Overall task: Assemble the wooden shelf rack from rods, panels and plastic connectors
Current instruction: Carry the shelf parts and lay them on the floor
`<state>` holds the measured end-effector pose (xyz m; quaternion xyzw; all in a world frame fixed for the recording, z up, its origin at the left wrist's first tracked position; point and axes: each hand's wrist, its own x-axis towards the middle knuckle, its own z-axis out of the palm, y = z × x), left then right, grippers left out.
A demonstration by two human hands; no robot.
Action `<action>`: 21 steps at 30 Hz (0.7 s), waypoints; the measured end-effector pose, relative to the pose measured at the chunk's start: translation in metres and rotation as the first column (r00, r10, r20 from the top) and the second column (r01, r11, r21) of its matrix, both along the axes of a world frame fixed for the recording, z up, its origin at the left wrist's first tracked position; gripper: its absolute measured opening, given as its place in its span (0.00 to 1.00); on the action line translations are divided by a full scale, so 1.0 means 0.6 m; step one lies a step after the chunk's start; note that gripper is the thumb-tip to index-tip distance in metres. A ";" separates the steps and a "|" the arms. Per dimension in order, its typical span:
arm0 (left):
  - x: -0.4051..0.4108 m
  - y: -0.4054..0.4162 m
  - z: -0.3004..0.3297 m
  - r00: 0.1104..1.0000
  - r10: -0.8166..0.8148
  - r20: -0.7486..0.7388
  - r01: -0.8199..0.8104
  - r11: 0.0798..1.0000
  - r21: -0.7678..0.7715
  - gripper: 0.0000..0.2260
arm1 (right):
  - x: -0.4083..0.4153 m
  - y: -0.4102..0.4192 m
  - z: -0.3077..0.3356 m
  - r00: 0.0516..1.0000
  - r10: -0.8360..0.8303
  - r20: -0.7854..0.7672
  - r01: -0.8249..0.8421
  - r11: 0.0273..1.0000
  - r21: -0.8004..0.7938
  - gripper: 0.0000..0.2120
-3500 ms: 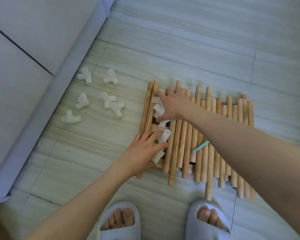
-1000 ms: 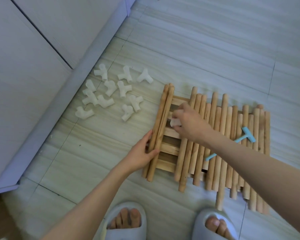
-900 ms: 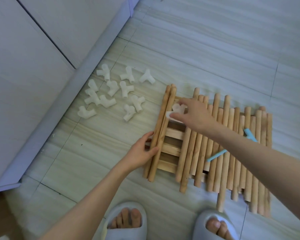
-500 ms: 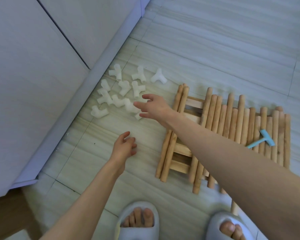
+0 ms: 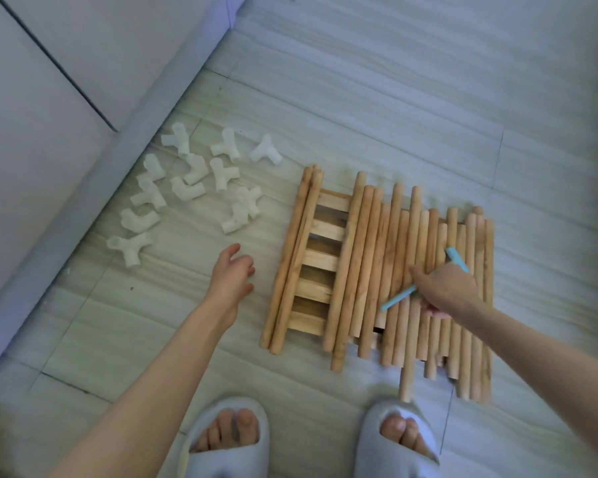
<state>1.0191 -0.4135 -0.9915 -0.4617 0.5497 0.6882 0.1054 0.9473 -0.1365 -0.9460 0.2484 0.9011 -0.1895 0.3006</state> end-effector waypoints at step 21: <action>0.016 -0.021 0.080 0.922 0.306 -0.238 -0.269 0.947 0.175 0.04 | 0.085 -0.271 0.014 0.690 0.505 -0.519 -0.701 0.645 -0.305 0.08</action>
